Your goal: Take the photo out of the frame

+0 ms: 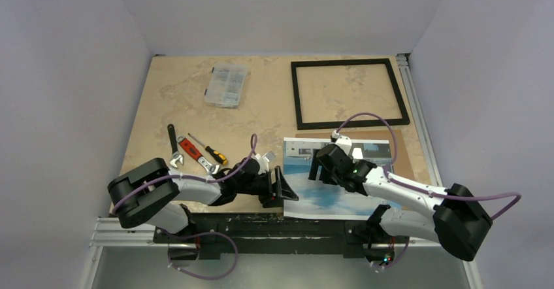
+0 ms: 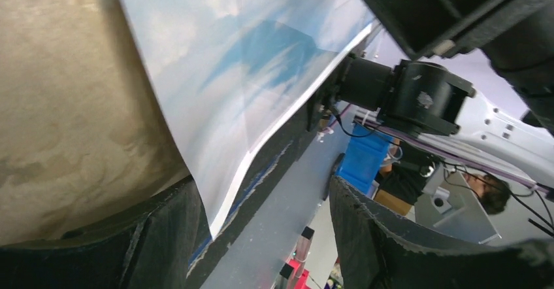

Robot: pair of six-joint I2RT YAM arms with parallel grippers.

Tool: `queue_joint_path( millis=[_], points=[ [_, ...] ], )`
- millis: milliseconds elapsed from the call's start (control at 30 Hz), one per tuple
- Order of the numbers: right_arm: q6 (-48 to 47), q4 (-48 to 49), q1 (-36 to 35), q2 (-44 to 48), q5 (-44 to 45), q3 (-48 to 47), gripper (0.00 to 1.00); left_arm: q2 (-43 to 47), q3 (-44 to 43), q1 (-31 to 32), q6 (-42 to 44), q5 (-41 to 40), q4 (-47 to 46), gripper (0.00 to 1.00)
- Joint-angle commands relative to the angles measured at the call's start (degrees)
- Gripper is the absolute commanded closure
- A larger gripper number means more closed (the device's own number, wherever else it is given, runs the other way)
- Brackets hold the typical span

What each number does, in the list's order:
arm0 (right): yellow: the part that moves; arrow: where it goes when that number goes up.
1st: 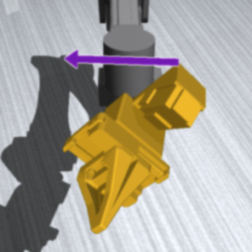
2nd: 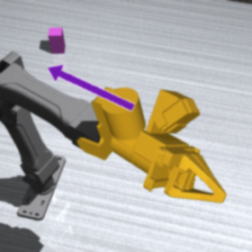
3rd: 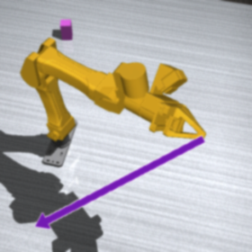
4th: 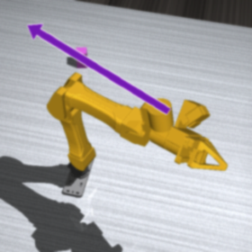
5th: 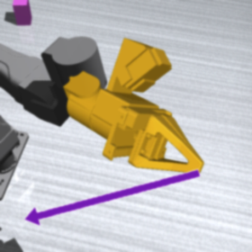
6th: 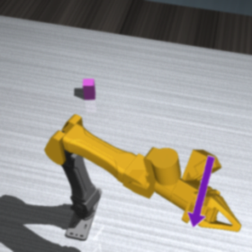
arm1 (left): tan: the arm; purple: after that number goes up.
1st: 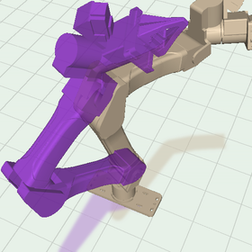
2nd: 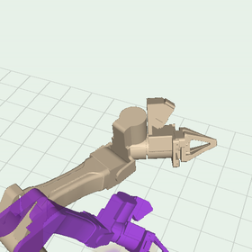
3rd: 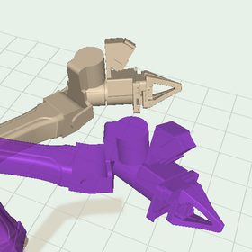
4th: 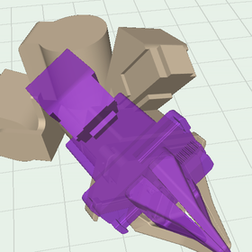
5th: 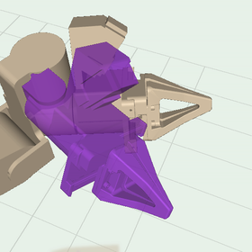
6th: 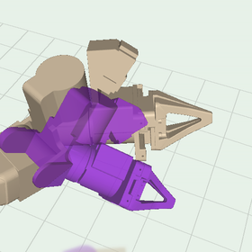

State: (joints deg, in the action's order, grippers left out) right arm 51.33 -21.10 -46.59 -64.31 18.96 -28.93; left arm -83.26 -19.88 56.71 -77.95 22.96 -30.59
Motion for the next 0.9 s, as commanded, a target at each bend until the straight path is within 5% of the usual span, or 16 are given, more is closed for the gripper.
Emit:
queue_joint_path(
  millis=[0, 467, 867],
  points=[
    [0.5, -0.3, -0.3, -2.0, -2.0, 1.4, 0.18, 1.5, 0.1, 0.2, -2.9, 1.3, -8.9, 0.33],
    [0.3, -1.0, -0.3, -1.4, -2.0, 1.0, 0.18, -10.2, 1.1, 0.1, -8.2, 2.4, -16.7, 0.51],
    [0.3, -1.0, -0.3, -0.8, -1.8, 1.4, 0.19, -13.6, -3.0, -4.4, -0.2, 0.1, -13.4, 0.73]
  ],
)
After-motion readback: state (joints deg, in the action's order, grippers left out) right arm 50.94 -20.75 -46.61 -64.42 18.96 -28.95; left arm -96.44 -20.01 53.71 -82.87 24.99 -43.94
